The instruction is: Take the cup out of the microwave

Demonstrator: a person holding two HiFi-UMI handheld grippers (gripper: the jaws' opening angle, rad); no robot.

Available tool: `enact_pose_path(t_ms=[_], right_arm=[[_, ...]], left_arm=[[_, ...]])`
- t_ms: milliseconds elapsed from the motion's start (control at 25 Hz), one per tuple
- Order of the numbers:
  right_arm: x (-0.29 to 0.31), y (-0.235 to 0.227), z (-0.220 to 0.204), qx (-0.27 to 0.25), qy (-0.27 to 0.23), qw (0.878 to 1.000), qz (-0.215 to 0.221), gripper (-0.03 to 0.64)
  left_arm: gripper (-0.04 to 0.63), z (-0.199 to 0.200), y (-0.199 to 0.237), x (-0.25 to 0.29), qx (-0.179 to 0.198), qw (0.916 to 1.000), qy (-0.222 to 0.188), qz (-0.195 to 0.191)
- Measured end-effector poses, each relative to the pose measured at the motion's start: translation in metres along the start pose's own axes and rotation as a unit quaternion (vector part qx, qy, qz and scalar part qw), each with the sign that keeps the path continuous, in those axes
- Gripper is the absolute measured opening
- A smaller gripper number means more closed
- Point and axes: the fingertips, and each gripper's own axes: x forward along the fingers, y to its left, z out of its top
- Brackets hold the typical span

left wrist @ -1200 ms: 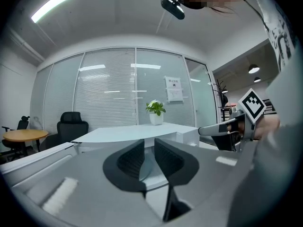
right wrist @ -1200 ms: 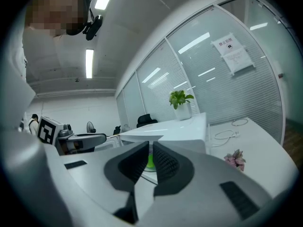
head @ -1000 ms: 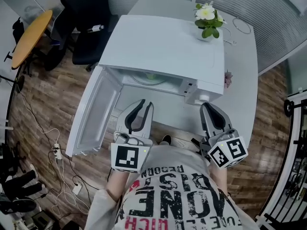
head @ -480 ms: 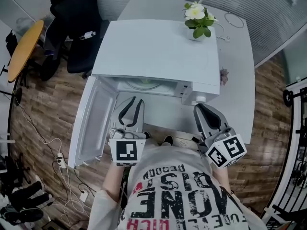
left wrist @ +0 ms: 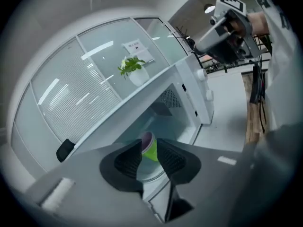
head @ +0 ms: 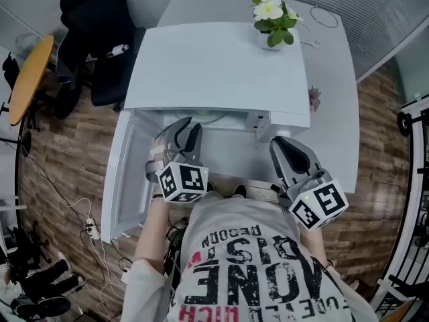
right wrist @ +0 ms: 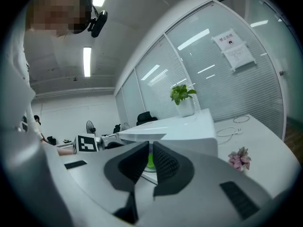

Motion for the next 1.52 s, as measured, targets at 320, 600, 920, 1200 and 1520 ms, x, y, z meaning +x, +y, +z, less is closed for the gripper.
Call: enact_pose_path(t_ms=[320, 600, 920, 1200, 1520], right_arm=[[0.004, 0.008, -0.001, 0.003, 0.001, 1.000, -0.012, 0.034], [-0.001, 0.006, -0.003, 0.007, -0.001, 0.999, -0.033, 0.034], [-0.005, 0.003, -0.007, 0.015, 0.002, 0.999, -0.051, 0.034], [-0.007, 0.002, -0.007, 0.018, -0.001, 0.998, -0.058, 0.034], [-0.007, 0.004, -0.007, 0.015, 0.000, 0.998, -0.060, 0.034]], left_arm=[[0.118, -0.015, -0.007, 0.027, 0.078, 0.9964, 0.027, -0.020], [0.137, -0.012, -0.006, 0.048, 0.097, 0.9944, 0.024, -0.034], [0.146, -0.021, -0.003, 0.063, 0.108, 0.9922, 0.046, -0.041], [0.146, -0.023, -0.011, 0.076, 0.153, 0.9844, 0.049, -0.071], [0.100, -0.024, -0.016, 0.079, 0.180, 0.9776, 0.067, -0.086]])
